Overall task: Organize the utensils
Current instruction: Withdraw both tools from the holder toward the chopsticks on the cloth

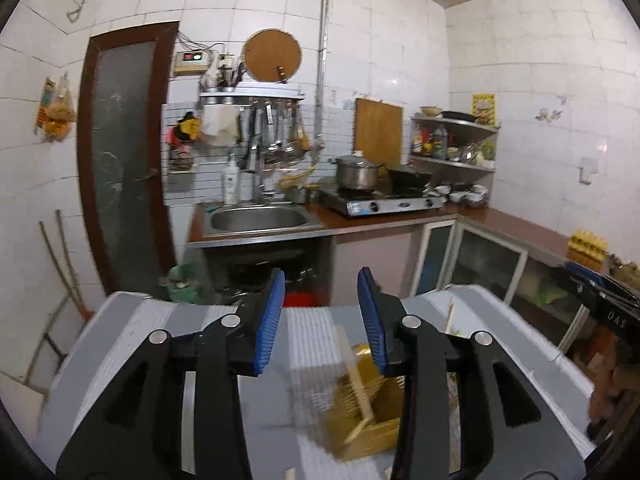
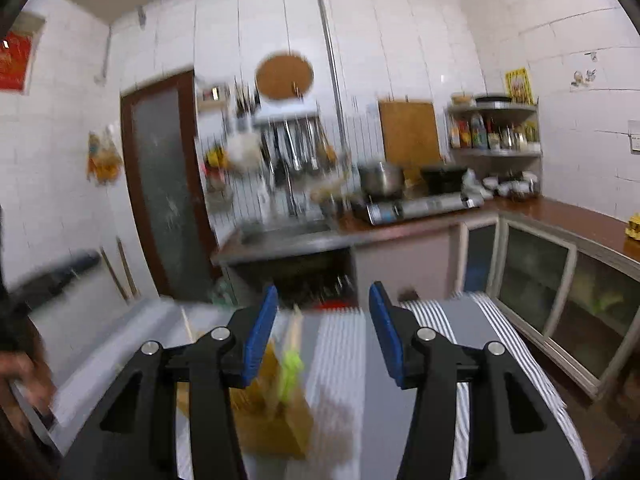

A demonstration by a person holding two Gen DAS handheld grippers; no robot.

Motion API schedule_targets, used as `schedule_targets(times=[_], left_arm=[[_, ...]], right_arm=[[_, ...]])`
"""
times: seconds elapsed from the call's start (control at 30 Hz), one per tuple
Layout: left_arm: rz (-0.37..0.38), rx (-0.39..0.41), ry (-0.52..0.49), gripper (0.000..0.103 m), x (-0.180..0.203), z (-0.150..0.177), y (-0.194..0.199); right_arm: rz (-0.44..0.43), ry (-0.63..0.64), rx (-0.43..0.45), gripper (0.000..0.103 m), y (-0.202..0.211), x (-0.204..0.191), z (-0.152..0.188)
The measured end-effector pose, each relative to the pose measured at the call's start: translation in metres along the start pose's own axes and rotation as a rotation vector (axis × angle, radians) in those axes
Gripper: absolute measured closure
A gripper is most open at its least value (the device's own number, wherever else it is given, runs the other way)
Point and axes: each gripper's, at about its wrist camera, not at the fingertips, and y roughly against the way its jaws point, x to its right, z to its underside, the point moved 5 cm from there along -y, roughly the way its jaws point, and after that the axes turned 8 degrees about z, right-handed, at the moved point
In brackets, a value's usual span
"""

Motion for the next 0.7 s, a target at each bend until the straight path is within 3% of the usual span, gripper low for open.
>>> schedule_targets(times=[0.07, 0.3, 0.53, 0.7], left_arm=[[-0.006, -0.034, 0.044, 0.058, -0.02, 0.014, 0.01], [-0.086, -0.261, 0.064, 0.058, -0.069, 0.104, -0.008], [-0.004, -0.509, 0.107, 0.058, -0.059, 0.207, -0.049], [-0.03, -0.581, 0.058, 0.058, -0.05, 0.237, -0.063]], right_arm=[[0.018, 0.016, -0.054, 0.054, -0.004, 0.007, 0.019], [0.043, 0.054, -0.269, 0.054, -0.017, 0.016, 0.108], [-0.009, 0.06, -0.465, 0.054, -0.033, -0.005, 0.173], [0.002, 0.124, -0.562, 0.054, -0.043, -0.022, 0.204]])
